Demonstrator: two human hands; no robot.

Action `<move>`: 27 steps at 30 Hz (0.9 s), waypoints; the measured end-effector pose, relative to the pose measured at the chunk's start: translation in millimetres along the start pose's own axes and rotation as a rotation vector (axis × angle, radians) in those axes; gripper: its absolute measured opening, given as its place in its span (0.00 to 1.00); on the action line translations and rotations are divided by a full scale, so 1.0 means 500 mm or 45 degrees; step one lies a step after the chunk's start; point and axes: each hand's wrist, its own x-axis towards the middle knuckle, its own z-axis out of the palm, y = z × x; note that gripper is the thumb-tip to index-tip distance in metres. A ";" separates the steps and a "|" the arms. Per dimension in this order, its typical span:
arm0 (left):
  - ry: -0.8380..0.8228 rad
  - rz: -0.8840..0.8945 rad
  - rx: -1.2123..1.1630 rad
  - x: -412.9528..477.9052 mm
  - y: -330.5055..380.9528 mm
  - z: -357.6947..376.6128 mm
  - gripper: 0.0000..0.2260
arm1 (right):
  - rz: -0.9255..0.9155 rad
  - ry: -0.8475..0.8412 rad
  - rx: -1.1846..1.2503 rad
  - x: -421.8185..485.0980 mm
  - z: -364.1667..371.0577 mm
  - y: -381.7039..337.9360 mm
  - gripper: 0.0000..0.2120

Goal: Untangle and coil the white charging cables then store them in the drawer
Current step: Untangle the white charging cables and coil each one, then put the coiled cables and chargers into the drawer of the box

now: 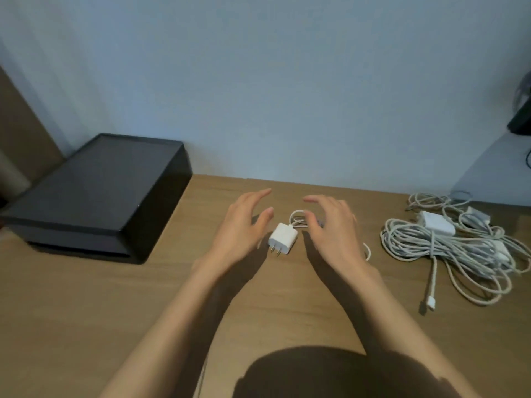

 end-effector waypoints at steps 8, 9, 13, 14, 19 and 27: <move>0.065 -0.205 -0.125 0.020 0.147 -0.208 0.18 | -0.038 -0.286 0.108 0.088 -0.189 -0.142 0.13; 0.068 -0.224 -0.133 0.020 0.162 -0.233 0.18 | -0.037 -0.306 0.123 0.095 -0.209 -0.159 0.13; 0.114 -0.320 -0.130 0.003 0.200 -0.318 0.17 | -0.047 -0.398 0.215 0.114 -0.264 -0.220 0.12; 0.142 -0.337 -0.129 -0.006 0.205 -0.336 0.17 | -0.055 -0.429 0.245 0.115 -0.271 -0.234 0.12; 0.223 -0.394 -0.056 -0.078 0.187 -0.413 0.17 | -0.138 -0.593 0.308 0.110 -0.261 -0.287 0.13; 0.312 -0.641 0.018 -0.209 0.075 -0.480 0.17 | -0.336 -0.691 0.312 0.055 -0.144 -0.388 0.13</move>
